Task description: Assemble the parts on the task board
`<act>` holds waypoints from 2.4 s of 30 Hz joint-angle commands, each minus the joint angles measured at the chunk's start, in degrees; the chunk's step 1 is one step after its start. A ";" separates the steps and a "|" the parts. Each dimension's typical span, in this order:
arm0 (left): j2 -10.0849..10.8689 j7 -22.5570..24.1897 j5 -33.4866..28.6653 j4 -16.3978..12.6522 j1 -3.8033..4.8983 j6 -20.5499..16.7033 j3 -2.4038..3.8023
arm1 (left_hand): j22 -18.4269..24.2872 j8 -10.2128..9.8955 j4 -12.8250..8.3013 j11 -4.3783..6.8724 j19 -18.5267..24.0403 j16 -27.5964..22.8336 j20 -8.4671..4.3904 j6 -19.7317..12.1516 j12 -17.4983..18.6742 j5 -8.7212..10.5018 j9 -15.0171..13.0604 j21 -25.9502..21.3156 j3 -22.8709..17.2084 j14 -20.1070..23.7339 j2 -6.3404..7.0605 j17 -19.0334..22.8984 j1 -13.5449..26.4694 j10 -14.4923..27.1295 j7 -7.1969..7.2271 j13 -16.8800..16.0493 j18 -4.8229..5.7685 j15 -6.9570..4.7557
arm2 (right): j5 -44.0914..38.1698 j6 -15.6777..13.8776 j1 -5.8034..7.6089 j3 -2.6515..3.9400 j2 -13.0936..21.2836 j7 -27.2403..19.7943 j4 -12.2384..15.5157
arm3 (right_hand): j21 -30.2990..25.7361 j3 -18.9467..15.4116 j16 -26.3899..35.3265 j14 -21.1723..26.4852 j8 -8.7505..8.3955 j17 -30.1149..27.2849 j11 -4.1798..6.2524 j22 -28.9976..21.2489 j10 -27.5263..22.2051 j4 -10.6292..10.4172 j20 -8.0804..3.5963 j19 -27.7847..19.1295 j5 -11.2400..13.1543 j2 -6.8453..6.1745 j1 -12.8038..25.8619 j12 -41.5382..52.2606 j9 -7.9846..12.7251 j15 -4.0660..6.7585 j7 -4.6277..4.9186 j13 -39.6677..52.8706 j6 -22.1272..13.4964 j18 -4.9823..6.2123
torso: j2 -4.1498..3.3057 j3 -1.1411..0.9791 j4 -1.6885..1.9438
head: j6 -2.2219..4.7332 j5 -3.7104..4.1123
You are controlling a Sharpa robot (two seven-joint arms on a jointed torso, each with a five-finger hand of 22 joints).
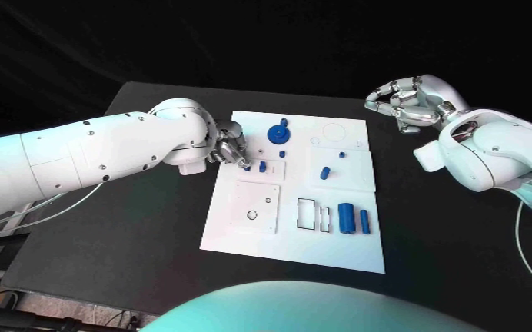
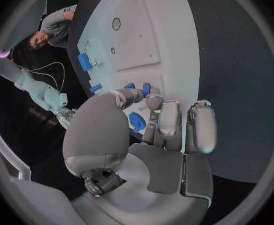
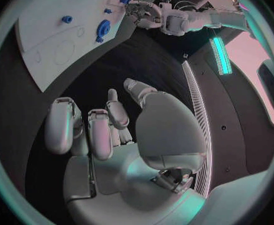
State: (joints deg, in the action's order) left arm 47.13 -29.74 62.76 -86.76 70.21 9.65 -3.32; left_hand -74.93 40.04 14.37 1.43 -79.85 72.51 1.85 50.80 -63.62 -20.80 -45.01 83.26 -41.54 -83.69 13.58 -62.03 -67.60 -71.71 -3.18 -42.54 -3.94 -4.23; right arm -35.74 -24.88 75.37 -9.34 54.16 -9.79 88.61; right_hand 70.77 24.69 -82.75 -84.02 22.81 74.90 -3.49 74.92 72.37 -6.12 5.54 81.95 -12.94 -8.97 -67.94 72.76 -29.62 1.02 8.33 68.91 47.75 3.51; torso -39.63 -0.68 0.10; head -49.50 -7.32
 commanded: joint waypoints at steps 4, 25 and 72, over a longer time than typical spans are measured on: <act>-0.80 -0.60 -1.01 0.28 -0.57 2.43 -0.28 | -1.94 1.04 -8.88 0.33 -0.43 -0.28 -0.14 0.99 -0.33 0.15 -0.80 0.35 -9.44 0.00 0.16 -0.05 1.96 -0.81 0.72 0.03 0.67 -0.73 | -0.08 1.00 -0.04 0.00 0.01 -0.50 0.04 | -0.44 -0.08 0.40 -2.92 0.41 1.81 -0.07 8.27 -0.50 -0.55 -0.16 -0.39 -0.29 0.01 0.63 -0.32 -0.08 -0.35 -0.04 -0.12 -0.49 0.50 | 0.00 -0.03 -0.04 | -0.13 0.09; -1.63 -1.94 -1.81 1.99 -0.77 2.90 -0.31 | -2.03 1.31 -4.10 1.11 -0.55 -0.29 -0.62 2.51 -0.47 0.45 -1.25 0.17 -2.63 -0.05 0.36 -0.14 9.76 -1.57 1.81 -0.18 0.71 -1.38 | -0.08 1.04 -0.05 0.00 0.04 -0.68 -0.01 | -0.62 -0.50 0.46 -2.91 0.57 1.76 -0.12 8.23 -0.55 -1.25 -0.14 -0.41 -0.32 -0.14 1.17 -0.33 -0.08 -0.39 0.00 -0.17 -0.69 0.52 | 0.01 -0.03 0.00 | -0.16 0.28; 0.86 13.65 -17.06 3.31 -0.76 -15.17 0.75 | 2.63 -4.23 2.39 -1.65 2.86 -0.45 0.73 -2.95 8.51 0.01 1.54 -2.99 19.08 0.12 -0.78 -0.05 11.07 7.76 -1.30 12.75 -0.40 0.81 | 0.19 0.51 -0.33 0.00 0.36 -1.38 -0.21 | -1.45 -5.69 0.65 -2.93 2.19 1.72 0.08 8.23 -0.65 -7.25 -0.29 -0.36 -2.50 -0.76 4.48 -0.21 -0.22 -0.22 -0.33 -0.32 -1.68 0.59 | 0.06 -0.05 0.04 | 0.52 0.56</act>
State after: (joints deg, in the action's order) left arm 48.05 -21.78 51.05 -83.48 69.46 -1.02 -2.63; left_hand -72.28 35.82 16.75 -0.44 -77.18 72.28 2.65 47.86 -55.14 -20.64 -43.48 80.37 -22.49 -83.54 13.18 -62.11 -56.53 -64.00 -4.55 -29.78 -3.94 -3.60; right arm -35.54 -24.71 75.09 -9.34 54.52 -10.51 88.39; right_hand 69.59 18.82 -82.30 -84.02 24.82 74.92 -3.52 74.93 72.00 -13.04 5.33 81.74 -15.20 -9.58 -64.01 72.76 -29.77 1.02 7.96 68.64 46.47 3.49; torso -39.56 -0.66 0.09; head -49.10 -6.83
